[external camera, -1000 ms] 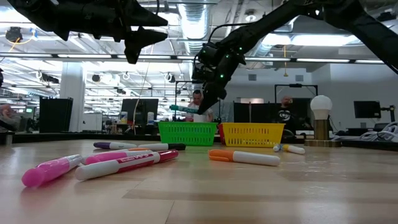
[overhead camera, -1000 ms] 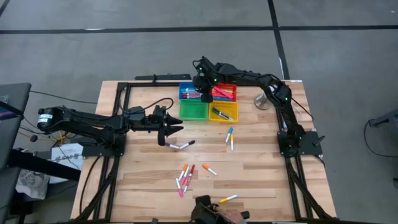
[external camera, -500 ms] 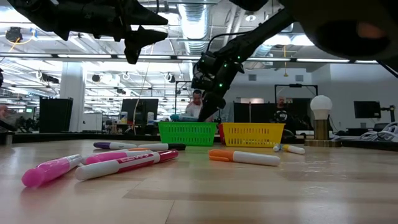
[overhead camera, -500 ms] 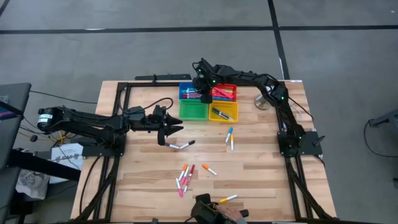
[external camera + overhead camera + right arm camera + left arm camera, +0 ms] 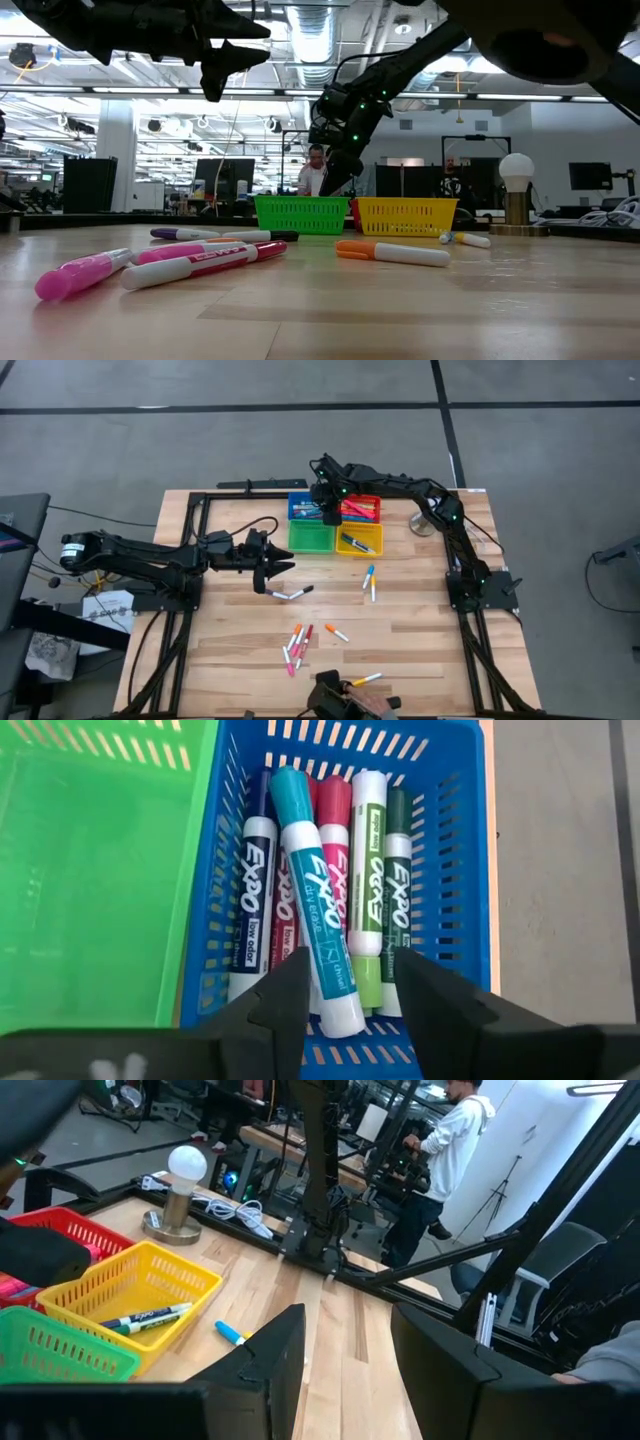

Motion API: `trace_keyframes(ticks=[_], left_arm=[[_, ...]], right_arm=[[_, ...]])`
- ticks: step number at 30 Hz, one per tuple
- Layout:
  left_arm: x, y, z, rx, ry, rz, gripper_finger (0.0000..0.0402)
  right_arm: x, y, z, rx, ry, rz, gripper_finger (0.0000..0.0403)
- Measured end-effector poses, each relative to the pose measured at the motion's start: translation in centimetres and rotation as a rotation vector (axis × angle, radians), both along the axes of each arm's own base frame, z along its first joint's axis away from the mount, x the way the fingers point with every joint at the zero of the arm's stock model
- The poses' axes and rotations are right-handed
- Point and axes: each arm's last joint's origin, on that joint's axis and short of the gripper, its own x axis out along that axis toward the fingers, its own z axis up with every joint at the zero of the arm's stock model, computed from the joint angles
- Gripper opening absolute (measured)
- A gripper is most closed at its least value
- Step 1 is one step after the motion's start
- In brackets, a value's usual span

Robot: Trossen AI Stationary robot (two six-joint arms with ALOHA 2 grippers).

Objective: Pick & Place Markers
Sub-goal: Put the red highlighter in the yellow bin

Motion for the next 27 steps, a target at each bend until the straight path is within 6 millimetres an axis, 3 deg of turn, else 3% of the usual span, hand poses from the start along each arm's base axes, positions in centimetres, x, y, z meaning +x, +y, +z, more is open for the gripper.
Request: trace_keyframes(ticks=[6,14,27], left_arm=[[0.0,0.0,0.1,0.000,-0.006,0.000,0.0150],[0.0,0.0,0.1,0.000,-0.006,0.000,0.0150],[0.0,0.0,0.1,0.000,-0.006,-0.001,0.0150]], right_arm=[[0.1,0.2,0.2,-0.009,0.004,-0.012,0.0159],[0.7,0.3,2.6,-0.062,-0.013,-0.042,0.0146],[0.9,1.4,2.1,0.052,-0.013,-0.062,0.0122]])
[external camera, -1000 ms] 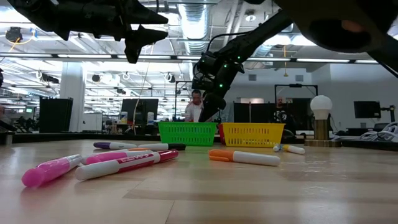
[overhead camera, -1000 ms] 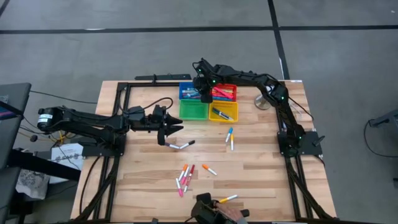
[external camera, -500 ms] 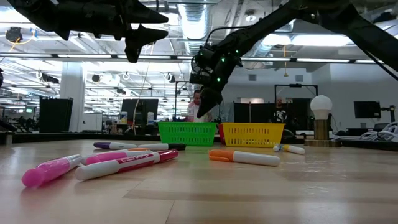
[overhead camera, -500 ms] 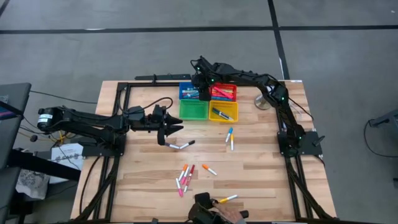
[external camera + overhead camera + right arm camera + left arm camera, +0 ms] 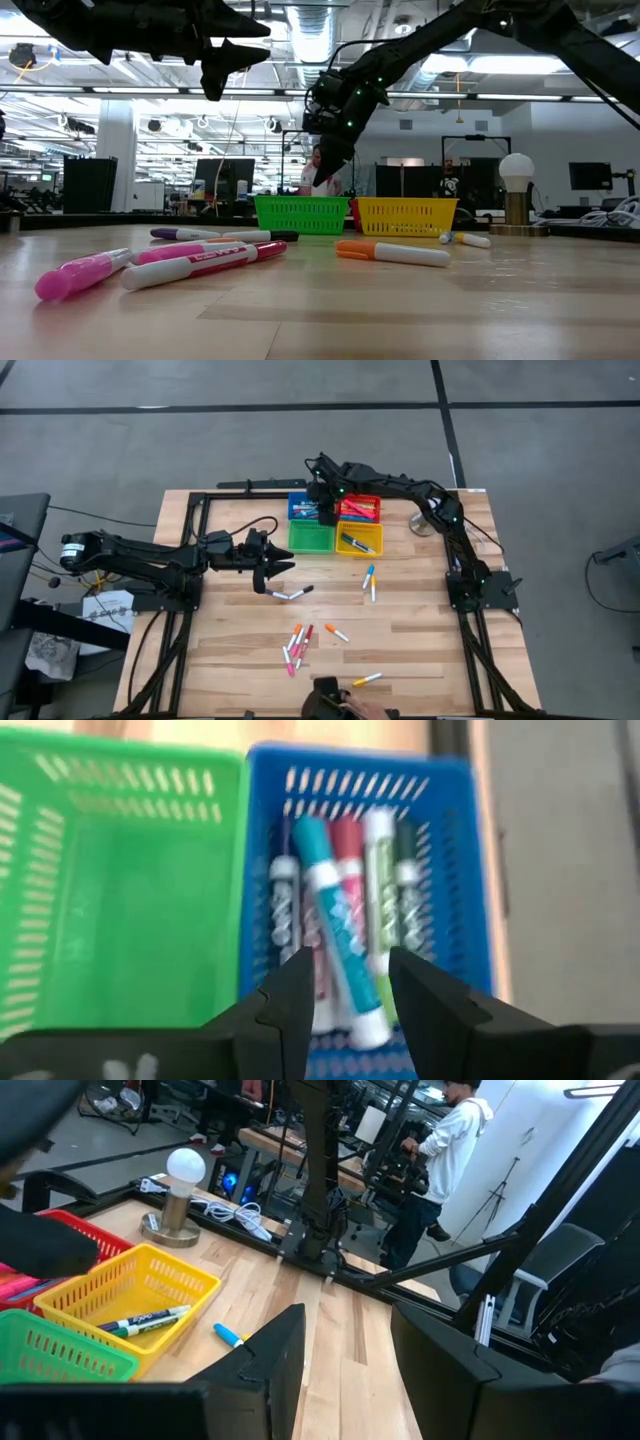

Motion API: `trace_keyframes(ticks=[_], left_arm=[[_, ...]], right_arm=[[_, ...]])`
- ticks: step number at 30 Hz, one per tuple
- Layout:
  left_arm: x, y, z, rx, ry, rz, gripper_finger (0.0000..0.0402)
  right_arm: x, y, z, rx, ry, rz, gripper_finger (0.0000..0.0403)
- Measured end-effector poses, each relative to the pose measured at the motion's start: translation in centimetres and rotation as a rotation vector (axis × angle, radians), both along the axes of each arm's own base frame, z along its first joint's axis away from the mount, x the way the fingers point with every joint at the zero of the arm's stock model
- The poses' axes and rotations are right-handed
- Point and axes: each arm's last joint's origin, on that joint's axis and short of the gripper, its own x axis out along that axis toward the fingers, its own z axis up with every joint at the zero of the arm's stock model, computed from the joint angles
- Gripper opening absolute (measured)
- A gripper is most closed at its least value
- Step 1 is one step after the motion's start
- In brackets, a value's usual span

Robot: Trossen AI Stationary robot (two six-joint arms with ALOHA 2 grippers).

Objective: Pick & Place Markers
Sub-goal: Put the red highlighter in the yellow bin

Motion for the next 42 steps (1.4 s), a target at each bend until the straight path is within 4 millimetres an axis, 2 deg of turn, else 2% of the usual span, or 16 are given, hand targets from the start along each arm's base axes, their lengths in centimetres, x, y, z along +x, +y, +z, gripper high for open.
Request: trace_keyframes(ticks=[4,11,14,21,26,30,35,42], left_arm=[[0.0,0.0,0.0,0.000,0.000,0.000,0.0150],[0.0,-0.1,0.0,0.000,0.000,-0.007,0.0150],[0.0,-0.4,0.0,0.000,0.000,-0.020,0.0150],[0.0,-1.6,0.0,0.000,0.003,-0.071,0.0150],[0.0,-2.5,-0.1,0.000,0.005,-0.111,0.0150],[-0.1,-3.0,-0.1,0.000,0.005,-0.136,0.0150],[-0.1,-3.5,-0.1,0.001,0.007,-0.159,0.0150],[-0.2,-3.8,-0.1,0.004,0.009,-0.172,0.0150]], right_arm=[[-0.2,0.9,-0.4,0.047,0.067,0.002,0.0123],[-0.8,3.9,-1.0,0.155,0.241,0.057,0.0121],[-0.9,5.2,-0.7,0.178,0.289,0.080,0.0121],[-1.6,7.8,2.9,0.269,0.234,0.115,0.0121],[-3.6,9.4,6.1,0.289,0.272,0.120,0.0121],[-5.5,9.6,7.3,0.347,0.353,0.058,0.0121],[-7.2,9.1,7.5,0.417,0.462,-0.019,0.0120],[-7.0,9.7,7.7,0.424,0.461,-0.037,0.0121]])
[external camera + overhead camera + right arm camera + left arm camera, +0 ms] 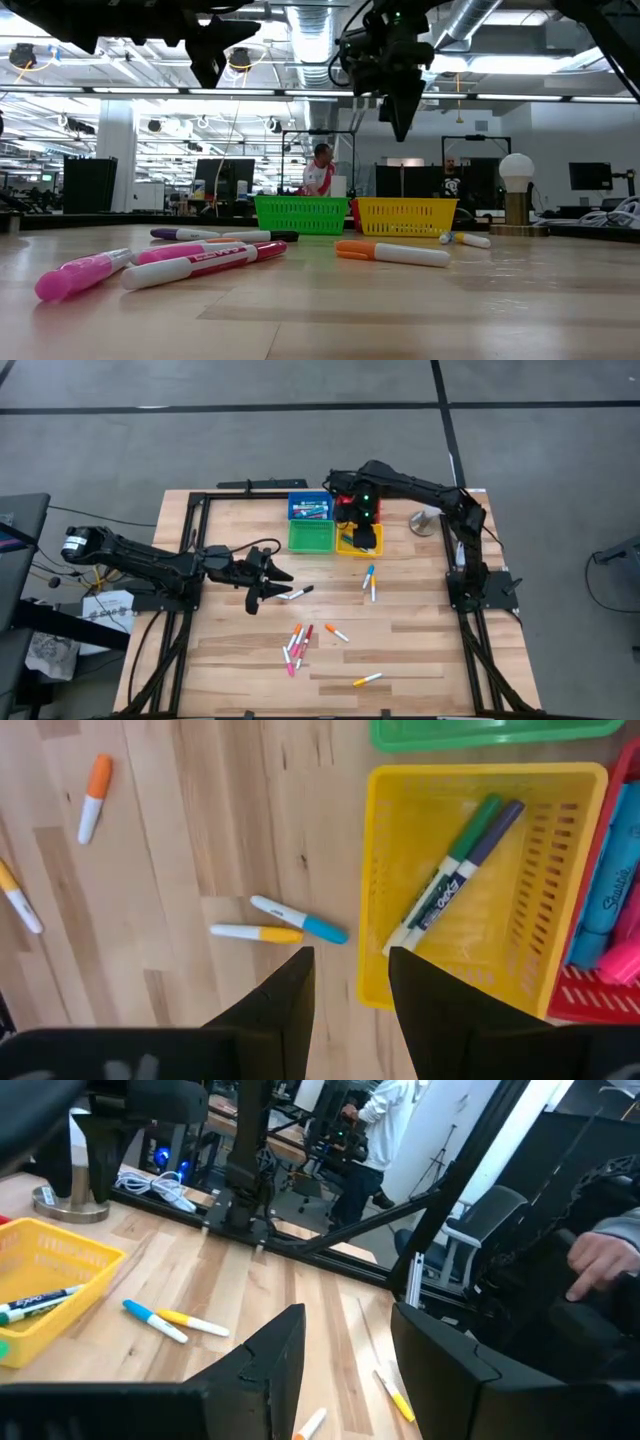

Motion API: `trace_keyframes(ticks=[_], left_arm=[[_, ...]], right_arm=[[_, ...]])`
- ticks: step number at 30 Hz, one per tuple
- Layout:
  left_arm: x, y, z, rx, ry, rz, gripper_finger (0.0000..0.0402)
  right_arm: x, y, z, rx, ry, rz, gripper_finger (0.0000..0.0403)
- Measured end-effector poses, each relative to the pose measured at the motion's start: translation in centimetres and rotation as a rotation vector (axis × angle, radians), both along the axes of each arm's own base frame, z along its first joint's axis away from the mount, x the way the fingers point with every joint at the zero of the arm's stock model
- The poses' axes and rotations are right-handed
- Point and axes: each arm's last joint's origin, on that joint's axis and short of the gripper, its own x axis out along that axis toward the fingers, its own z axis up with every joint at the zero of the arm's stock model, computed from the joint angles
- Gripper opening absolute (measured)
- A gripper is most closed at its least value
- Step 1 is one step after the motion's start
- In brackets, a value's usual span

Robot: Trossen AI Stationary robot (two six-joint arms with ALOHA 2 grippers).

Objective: Pick & Place Markers
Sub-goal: Put the red highlighter in the yellow bin

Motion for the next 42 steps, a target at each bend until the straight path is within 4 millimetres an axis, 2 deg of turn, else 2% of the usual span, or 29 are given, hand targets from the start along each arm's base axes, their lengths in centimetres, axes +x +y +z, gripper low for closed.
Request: trace_keyframes(ticks=[3,6,18,25,29,36,42], left_arm=[[0.0,0.0,0.0,0.000,0.003,0.001,0.0150],[0.0,0.0,0.0,0.001,0.003,0.000,0.0150],[-0.5,0.1,-1.4,-0.034,0.052,0.004,0.0150],[-0.5,0.0,-1.5,-0.022,0.048,-0.009,0.0150],[-0.5,0.0,-1.5,0.006,0.037,-0.011,0.0150],[-0.5,-0.2,-1.4,0.003,0.036,-0.080,0.0150],[-0.6,-0.3,-1.4,-0.003,0.035,-0.120,0.0150]], right_arm=[[0.2,1.2,0.4,0.009,-0.009,0.012,0.0120],[0.2,3.0,1.7,0.024,-0.047,0.033,0.0120],[-1.4,13.8,7.5,-0.050,-0.214,0.158,0.0120],[-2.5,18.4,8.6,-0.131,-0.236,0.149,0.0120],[-3.0,20.3,7.4,-0.143,-0.202,0.171,0.0120],[-3.6,22.5,2.7,-0.153,-0.142,0.135,0.0120],[-3.2,24.1,-0.6,-0.110,-0.301,0.123,0.0120]])
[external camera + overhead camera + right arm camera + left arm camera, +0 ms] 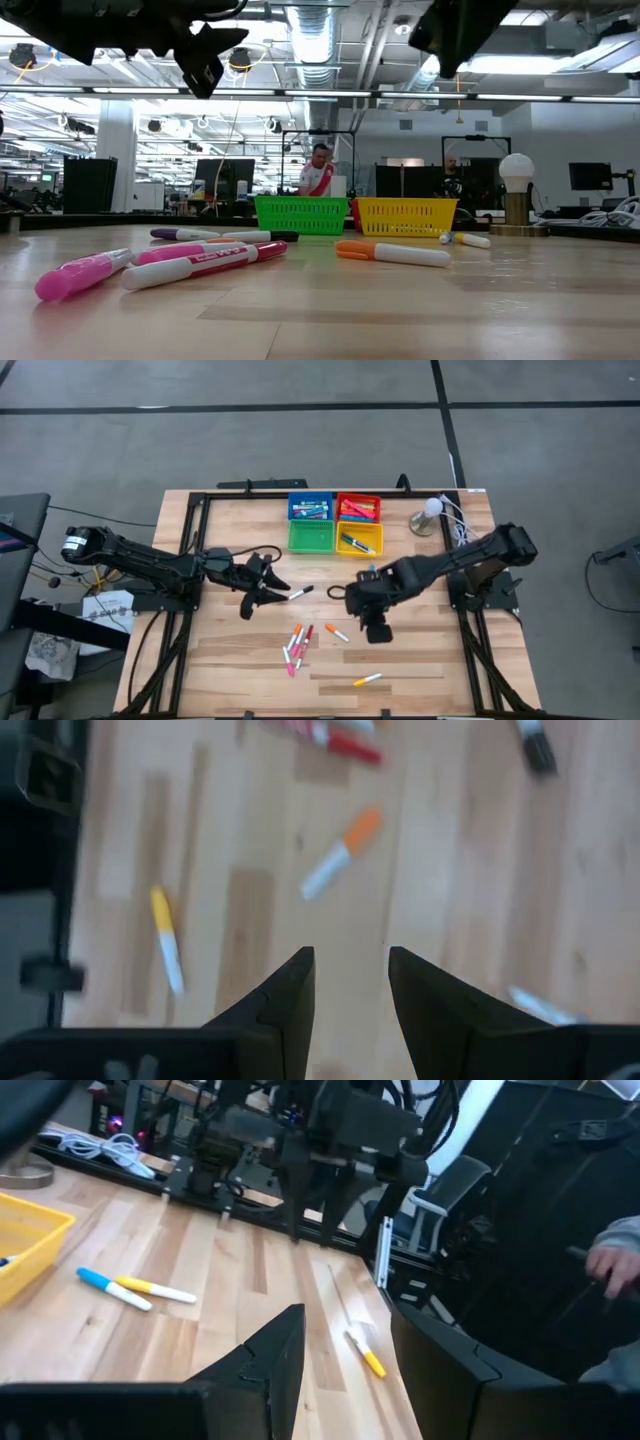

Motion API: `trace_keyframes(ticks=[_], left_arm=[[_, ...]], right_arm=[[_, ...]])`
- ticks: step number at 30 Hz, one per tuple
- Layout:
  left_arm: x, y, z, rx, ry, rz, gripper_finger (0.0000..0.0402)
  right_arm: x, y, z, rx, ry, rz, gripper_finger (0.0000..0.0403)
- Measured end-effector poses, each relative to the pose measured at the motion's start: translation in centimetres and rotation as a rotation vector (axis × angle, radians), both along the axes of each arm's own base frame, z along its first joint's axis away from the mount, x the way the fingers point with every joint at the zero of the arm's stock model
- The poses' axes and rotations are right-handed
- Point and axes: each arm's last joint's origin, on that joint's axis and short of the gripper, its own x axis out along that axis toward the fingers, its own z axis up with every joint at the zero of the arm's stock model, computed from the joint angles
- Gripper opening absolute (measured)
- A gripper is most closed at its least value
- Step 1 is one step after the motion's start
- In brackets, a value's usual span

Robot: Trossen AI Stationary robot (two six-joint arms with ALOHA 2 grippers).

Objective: Pick & Place Markers
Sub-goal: Put the red highlighter in the yellow bin

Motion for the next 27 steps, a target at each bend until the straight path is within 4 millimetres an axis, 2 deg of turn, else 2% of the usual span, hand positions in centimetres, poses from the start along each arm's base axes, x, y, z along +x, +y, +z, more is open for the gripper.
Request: trace_keyframes(ticks=[6,16,22,27], left_arm=[[0.0,-0.2,0.0,-0.025,0.006,-0.030,0.0150],[-0.5,-2.3,0.1,-0.062,0.017,-0.181,0.0150],[-0.7,-3.2,0.2,-0.070,0.007,-0.223,0.0150],[-0.9,-3.3,0.6,-0.183,0.020,-0.244,0.0150]], right_arm=[[1.4,0.5,-1.0,0.038,-0.143,0.014,0.0120],[2.4,0.1,-0.5,-0.029,-0.282,0.174,0.0120],[3.4,-1.1,-1.7,-0.074,-0.256,0.199,0.0120],[4.6,-0.9,-4.3,-0.080,-0.205,0.285,0.0120]])
